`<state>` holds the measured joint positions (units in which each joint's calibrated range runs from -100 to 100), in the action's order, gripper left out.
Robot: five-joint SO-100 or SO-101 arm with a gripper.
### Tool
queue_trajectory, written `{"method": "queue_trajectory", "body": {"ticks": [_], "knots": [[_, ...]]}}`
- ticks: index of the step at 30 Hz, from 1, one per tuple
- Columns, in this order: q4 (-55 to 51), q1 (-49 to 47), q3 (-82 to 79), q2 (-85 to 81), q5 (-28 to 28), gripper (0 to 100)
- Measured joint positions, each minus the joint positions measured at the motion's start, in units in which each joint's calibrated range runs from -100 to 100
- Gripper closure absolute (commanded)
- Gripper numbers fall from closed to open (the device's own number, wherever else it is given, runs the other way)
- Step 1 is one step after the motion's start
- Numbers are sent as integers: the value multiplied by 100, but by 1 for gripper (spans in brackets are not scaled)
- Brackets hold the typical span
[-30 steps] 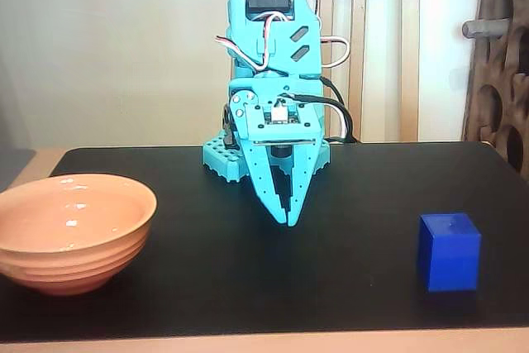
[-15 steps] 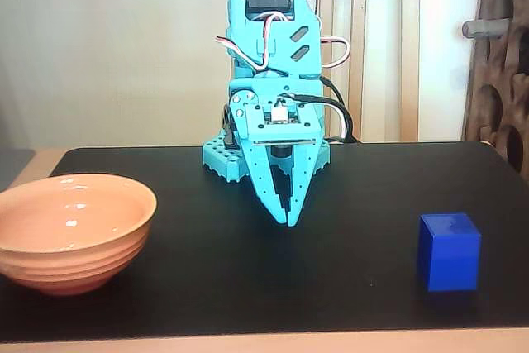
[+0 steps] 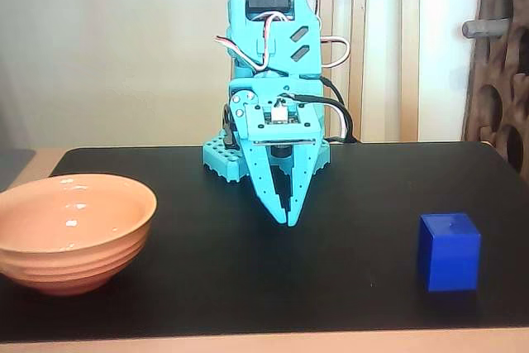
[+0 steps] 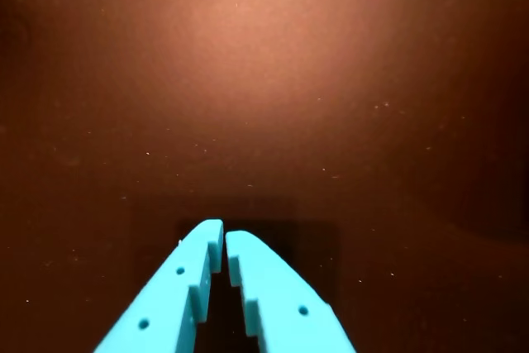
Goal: Place the blue cube in the orange bowl.
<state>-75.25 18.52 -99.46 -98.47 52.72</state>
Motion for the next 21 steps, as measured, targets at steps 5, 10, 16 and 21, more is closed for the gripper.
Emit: {"method": "queue_trajectory", "body": {"ticks": [5,10,16,21], "knots": [[0,0,0,0,0,99],[0,0,0,0,0,96],[0,0,0,0,0,91],[0,0,0,0,0,80]]}}
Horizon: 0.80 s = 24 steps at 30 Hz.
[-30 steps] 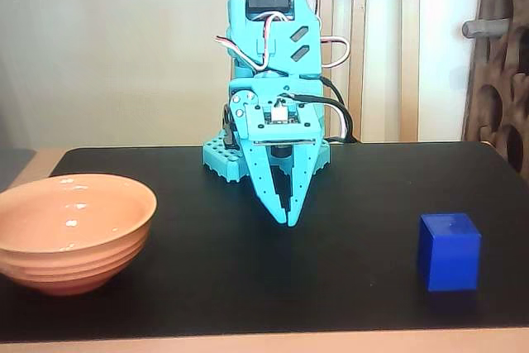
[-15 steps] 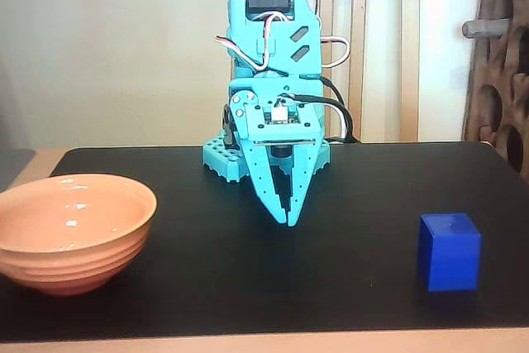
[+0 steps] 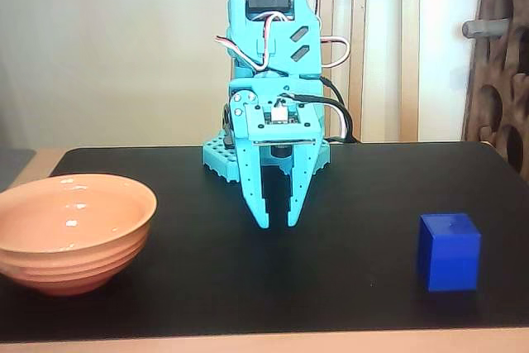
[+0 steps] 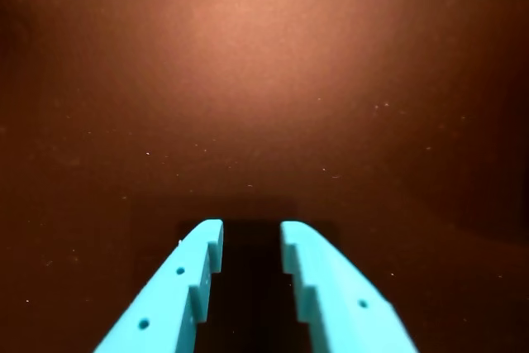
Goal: Place the blue cube in the orange bowl.
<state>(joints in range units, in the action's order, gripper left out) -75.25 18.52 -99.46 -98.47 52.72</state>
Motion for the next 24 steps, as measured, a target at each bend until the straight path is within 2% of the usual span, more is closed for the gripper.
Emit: {"method": "queue_trajectory", "body": {"ticks": [11,24], "knots": [[0,0,0,0,0,67],[0,0,0,0,146,67]]}}
